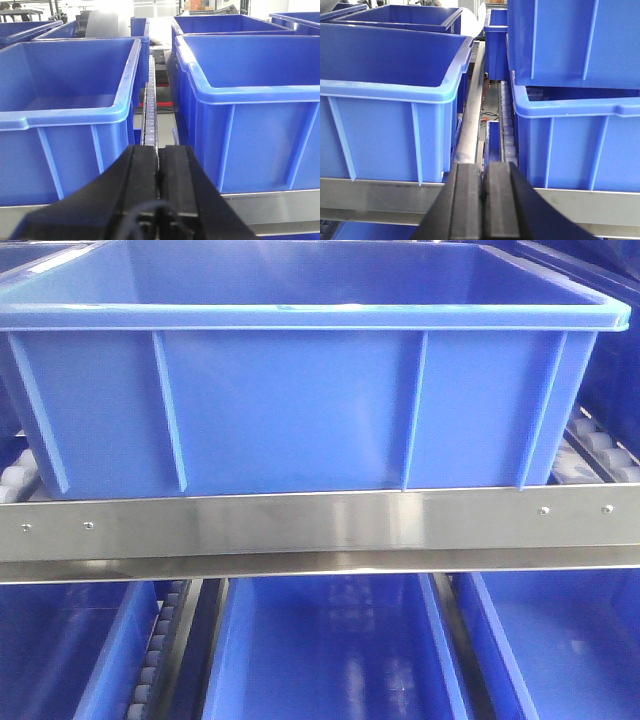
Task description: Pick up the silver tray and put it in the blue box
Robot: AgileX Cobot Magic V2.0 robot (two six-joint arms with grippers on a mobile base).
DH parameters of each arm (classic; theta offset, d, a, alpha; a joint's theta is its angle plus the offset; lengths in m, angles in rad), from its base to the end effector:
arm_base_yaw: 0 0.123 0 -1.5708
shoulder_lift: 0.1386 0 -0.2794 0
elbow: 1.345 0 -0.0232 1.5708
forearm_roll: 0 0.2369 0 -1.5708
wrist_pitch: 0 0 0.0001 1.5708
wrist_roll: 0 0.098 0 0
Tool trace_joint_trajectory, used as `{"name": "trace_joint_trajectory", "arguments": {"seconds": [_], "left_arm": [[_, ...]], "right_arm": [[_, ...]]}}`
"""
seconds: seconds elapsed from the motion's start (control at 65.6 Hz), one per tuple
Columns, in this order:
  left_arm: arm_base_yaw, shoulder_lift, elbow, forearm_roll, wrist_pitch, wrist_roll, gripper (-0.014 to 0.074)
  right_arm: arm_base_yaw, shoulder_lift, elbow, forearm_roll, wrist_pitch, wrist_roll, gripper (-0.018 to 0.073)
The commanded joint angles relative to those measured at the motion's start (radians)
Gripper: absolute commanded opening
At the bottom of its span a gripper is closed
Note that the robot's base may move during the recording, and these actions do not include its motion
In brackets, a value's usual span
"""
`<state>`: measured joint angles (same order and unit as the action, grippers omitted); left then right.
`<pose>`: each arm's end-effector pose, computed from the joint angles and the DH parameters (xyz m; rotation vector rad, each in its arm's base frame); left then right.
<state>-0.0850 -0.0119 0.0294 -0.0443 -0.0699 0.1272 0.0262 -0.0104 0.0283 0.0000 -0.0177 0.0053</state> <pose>0.0544 -0.0043 0.2115 0.1176 1.4264 0.0006 0.0552 0.0014 0.2067 -0.0155 1.4838 0.0255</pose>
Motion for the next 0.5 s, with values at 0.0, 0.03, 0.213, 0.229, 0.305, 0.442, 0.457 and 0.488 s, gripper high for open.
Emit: {"name": "trace_joint_trajectory", "arguments": {"seconds": [0.0,0.03,0.213,0.229,0.305,0.442,0.457,0.488], "left_arm": [[-0.001,-0.016,0.019,-0.008,-0.068,0.001,-0.0013],[-0.001,-0.016,0.019,-0.01,-0.066,-0.001,-0.0013],[-0.001,-0.016,0.019,-0.017,-0.051,-0.08,-0.0013],[-0.001,-0.016,0.019,-0.015,-0.046,-0.08,-0.0013],[-0.001,-0.016,0.019,-0.016,-0.024,-0.082,-0.0013],[-0.001,-0.016,0.019,-0.016,-0.011,-0.082,-0.0013],[-0.001,-0.016,0.019,-0.016,-0.011,-0.082,-0.0013],[-0.001,-0.016,0.019,-0.016,-0.011,-0.082,-0.0013]], "right_arm": [[-0.004,-0.02,-0.019,-0.015,-0.084,0.0,0.0055],[-0.004,-0.02,-0.019,-0.015,-0.084,0.0,0.0055],[-0.004,-0.02,-0.019,-0.015,-0.084,0.0,0.0055],[-0.004,-0.02,-0.019,-0.015,-0.084,0.0,0.0055],[-0.004,-0.02,-0.019,-0.015,-0.084,0.0,0.0055],[-0.004,-0.02,-0.019,-0.015,-0.084,0.0,0.0055],[-0.004,-0.02,-0.019,-0.015,-0.084,0.0,0.0055],[-0.004,-0.02,-0.019,-0.015,-0.084,0.0,0.0055]]}}
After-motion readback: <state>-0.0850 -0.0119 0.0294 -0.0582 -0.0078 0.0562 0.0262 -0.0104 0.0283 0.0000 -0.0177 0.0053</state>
